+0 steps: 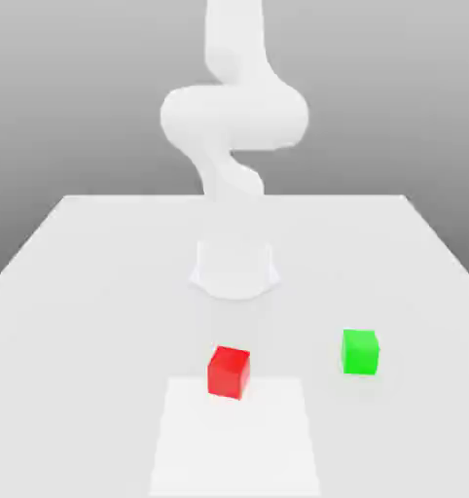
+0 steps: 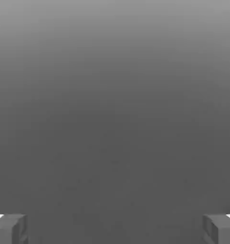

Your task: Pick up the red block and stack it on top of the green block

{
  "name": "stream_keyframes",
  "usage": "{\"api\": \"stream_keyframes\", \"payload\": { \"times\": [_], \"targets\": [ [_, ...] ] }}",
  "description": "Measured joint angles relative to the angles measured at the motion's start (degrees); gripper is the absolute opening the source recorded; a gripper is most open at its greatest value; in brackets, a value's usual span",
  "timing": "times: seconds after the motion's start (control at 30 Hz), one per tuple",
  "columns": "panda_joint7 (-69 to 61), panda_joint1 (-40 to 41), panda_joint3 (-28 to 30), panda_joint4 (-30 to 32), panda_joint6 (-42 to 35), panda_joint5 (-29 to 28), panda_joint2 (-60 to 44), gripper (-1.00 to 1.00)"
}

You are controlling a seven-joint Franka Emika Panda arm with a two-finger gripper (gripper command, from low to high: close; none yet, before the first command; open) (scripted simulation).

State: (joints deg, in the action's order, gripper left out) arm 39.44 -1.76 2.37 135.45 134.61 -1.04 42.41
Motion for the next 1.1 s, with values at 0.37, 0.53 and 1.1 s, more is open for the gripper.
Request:
{"api": "stream_keyframes", "payload": {
  "times": [0.37,0.53,1.1],
  "targets": [
    [-29.0,-7.7,9.9,16.5,12.8,-4.5,-15.6,0.0],
    [-42.0,-10.6,13.5,23.9,18.6,-6.4,-22.7,0.0],
    [-77.4,-15.4,12.8,33.1,38.2,12.5,-46.7,0.0]
  ]
}}
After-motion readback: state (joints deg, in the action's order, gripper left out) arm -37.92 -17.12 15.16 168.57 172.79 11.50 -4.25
